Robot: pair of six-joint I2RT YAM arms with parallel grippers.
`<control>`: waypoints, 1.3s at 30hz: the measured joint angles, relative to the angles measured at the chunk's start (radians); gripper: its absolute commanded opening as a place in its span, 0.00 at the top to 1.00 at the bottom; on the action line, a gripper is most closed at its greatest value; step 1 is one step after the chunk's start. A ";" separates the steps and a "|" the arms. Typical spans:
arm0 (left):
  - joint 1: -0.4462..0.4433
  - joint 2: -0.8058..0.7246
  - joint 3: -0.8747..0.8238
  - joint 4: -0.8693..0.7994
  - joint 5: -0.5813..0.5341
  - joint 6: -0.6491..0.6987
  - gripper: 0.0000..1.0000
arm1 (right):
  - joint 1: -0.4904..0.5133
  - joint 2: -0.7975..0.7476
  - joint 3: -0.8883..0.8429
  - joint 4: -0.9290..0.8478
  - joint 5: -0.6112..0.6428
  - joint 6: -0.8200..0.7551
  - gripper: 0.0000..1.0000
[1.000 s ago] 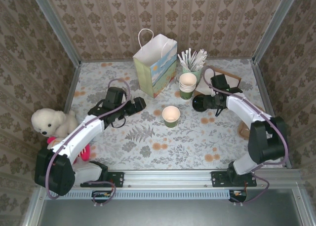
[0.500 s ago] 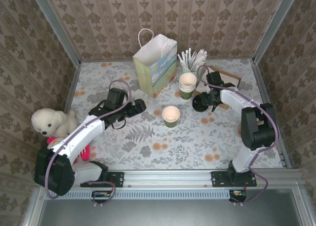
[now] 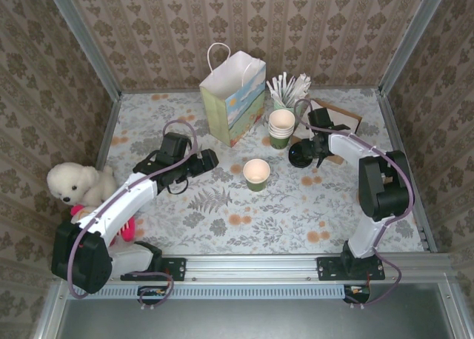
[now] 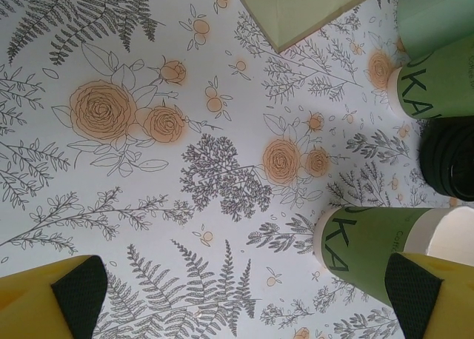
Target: Pack the takeout coffee
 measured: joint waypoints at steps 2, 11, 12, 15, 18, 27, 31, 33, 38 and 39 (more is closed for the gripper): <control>0.000 -0.001 -0.001 0.000 -0.001 -0.001 0.00 | 0.000 0.002 0.000 0.005 0.000 -0.001 0.83; 0.000 -0.014 -0.003 -0.003 -0.004 -0.006 0.00 | 0.000 -0.029 -0.014 0.013 0.036 -0.020 0.87; 0.000 -0.014 -0.003 -0.003 -0.004 -0.006 0.00 | 0.001 -0.045 -0.020 0.013 0.045 -0.026 0.86; 0.000 -0.016 -0.003 -0.002 -0.004 -0.006 0.00 | 0.001 -0.107 -0.039 0.018 0.064 -0.037 0.81; 0.000 -0.016 -0.003 -0.002 -0.003 -0.006 0.00 | 0.003 -0.148 -0.047 0.026 0.076 -0.048 0.82; 0.000 -0.025 -0.005 0.003 -0.003 -0.006 0.00 | 0.007 -0.152 -0.071 0.082 0.079 -0.051 0.89; 0.000 -0.036 -0.005 0.014 0.009 -0.005 0.00 | 0.022 -0.209 -0.143 0.147 0.079 -0.063 0.92; 0.000 -0.042 -0.004 0.023 0.028 -0.002 0.00 | 0.048 -0.299 -0.216 0.196 0.079 -0.089 0.93; -0.001 -0.047 0.032 0.054 0.093 0.035 0.00 | 0.138 -0.568 -0.336 0.350 0.077 -0.173 0.96; -0.002 -0.049 0.044 0.069 0.110 0.047 0.00 | 0.159 -0.621 -0.353 0.394 0.077 -0.193 0.97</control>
